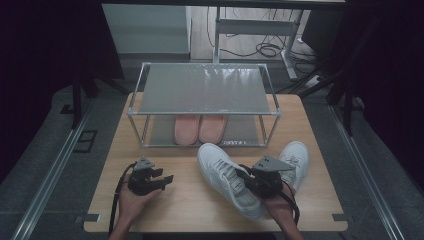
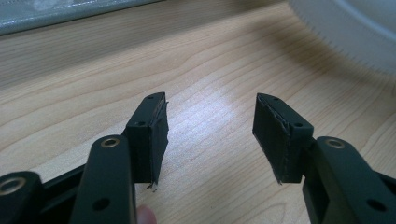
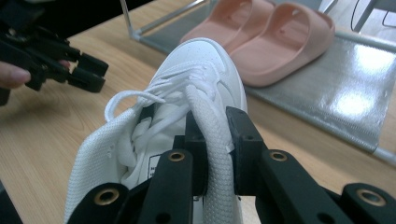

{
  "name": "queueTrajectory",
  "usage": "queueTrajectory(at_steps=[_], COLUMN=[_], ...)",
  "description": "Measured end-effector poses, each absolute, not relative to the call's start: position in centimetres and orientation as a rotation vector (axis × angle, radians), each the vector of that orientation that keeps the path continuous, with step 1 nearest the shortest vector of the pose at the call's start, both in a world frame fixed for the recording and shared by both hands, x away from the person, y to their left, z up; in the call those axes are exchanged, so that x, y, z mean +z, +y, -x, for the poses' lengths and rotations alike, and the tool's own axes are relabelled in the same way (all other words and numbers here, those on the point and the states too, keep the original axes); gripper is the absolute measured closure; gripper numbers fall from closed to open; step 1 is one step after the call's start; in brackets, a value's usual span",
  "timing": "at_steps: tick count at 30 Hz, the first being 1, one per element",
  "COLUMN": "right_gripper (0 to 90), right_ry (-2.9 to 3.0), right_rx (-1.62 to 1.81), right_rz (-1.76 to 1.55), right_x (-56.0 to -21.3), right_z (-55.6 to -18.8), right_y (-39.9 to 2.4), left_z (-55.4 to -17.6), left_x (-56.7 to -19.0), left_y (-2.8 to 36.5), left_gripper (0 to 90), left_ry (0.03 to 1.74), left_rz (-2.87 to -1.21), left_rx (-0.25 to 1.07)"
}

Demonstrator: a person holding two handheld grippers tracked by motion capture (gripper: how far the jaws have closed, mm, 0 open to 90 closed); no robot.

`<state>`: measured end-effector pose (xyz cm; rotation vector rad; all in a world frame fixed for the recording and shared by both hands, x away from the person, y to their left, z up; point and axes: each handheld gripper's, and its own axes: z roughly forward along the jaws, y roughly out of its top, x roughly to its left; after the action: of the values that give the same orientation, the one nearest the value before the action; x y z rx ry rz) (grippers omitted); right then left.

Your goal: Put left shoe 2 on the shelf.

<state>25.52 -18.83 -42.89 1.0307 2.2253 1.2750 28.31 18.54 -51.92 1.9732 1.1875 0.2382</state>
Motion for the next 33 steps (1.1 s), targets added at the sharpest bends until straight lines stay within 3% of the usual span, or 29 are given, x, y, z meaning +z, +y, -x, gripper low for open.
queueTrajectory(at_steps=[33], right_gripper=[80.3], right_ry=[2.130], right_rx=[1.447], right_rz=[-0.927], right_x=[-36.9], right_z=[-27.2], right_y=[-18.3], left_z=[-28.5], left_x=[-52.3], left_y=[18.7], left_gripper=[46.1], left_ry=[1.205], left_rz=[-1.973], left_rx=[0.232])
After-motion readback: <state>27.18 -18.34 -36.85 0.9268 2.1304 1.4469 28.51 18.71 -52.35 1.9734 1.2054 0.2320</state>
